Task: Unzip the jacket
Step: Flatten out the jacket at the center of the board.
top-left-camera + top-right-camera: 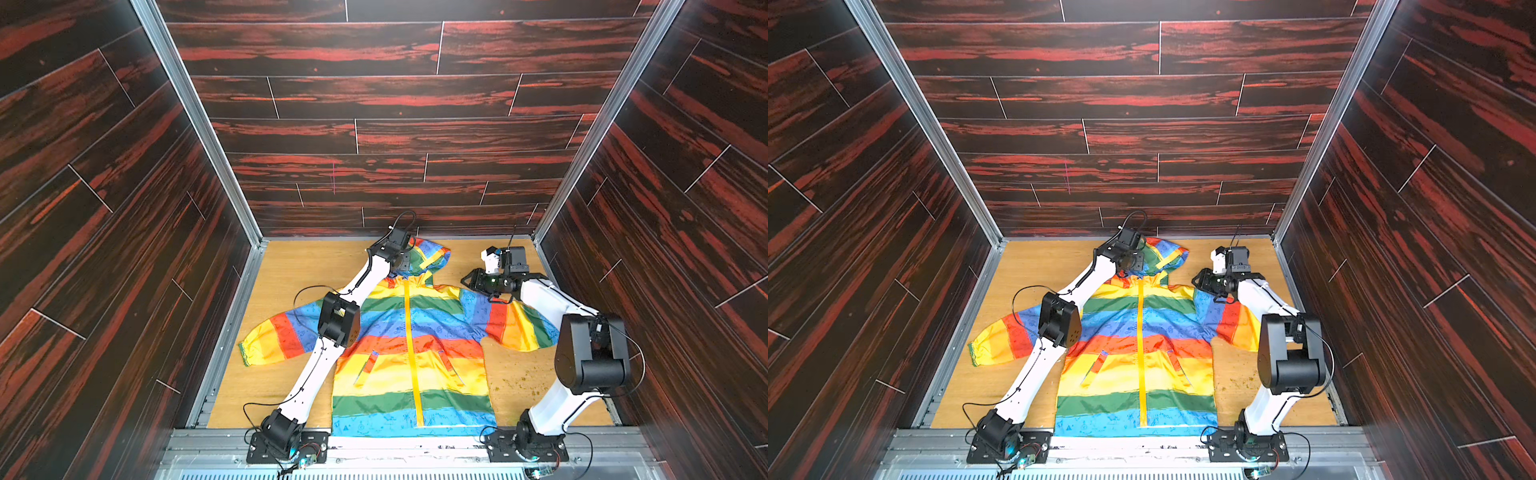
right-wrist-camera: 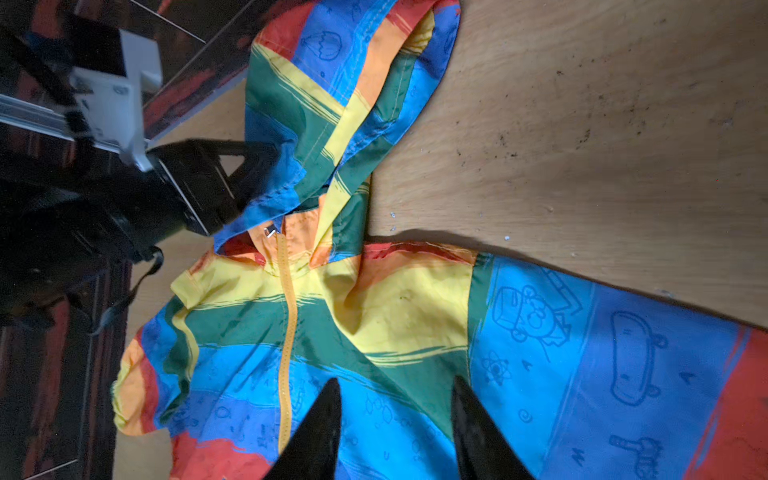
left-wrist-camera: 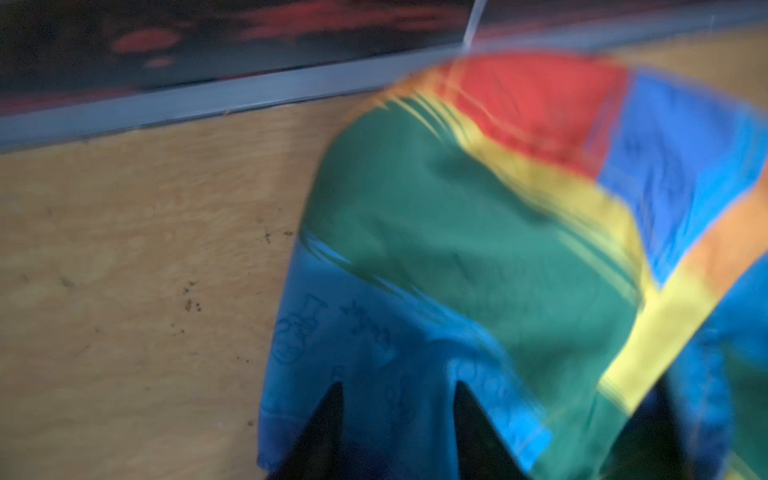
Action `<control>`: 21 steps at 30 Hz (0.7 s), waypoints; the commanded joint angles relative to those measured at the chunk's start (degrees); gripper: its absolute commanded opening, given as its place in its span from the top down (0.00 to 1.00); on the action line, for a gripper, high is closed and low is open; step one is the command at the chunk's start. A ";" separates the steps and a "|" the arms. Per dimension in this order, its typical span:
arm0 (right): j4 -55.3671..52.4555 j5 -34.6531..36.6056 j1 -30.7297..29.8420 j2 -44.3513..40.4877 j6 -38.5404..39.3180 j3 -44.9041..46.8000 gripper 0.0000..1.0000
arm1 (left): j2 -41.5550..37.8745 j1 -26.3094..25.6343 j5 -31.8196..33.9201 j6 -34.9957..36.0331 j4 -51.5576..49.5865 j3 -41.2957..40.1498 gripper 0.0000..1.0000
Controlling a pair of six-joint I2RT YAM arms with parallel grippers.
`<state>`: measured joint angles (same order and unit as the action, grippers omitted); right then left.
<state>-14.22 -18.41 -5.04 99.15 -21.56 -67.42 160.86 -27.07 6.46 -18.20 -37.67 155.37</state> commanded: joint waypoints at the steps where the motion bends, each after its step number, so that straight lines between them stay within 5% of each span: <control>1: -1.12 0.96 -0.17 -2.69 -3.79 0.27 0.63 | -1.12 3.15 -1.49 -11.09 3.60 1.36 0.89; 10: 5.93 -4.78 -2.40 -0.81 -7.57 1.02 0.65 | -10.38 9.23 -13.39 -29.13 22.14 -15.02 1.00; 11: 6.08 -4.89 -2.54 -0.70 -7.69 1.06 0.65 | -11.34 9.54 -14.87 -28.70 23.62 -16.34 0.94; 14: 6.66 -5.21 -2.74 -0.85 -7.70 1.68 0.59 | -12.66 9.28 -16.52 -21.08 20.88 -15.33 0.43; 16: 6.82 -4.95 -2.70 -1.22 -7.37 2.07 0.49 | -12.51 8.90 -18.18 -15.60 16.14 -13.15 0.32; 21: 5.74 -3.84 -2.75 -1.14 -6.56 1.36 0.37 | -13.09 6.38 -21.52 -2.77 6.53 -11.51 0.24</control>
<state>-8.10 -22.48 -7.70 99.15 -28.73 -65.98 153.29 -17.96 -11.46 -30.02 -24.69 141.88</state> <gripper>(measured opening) 0.618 0.755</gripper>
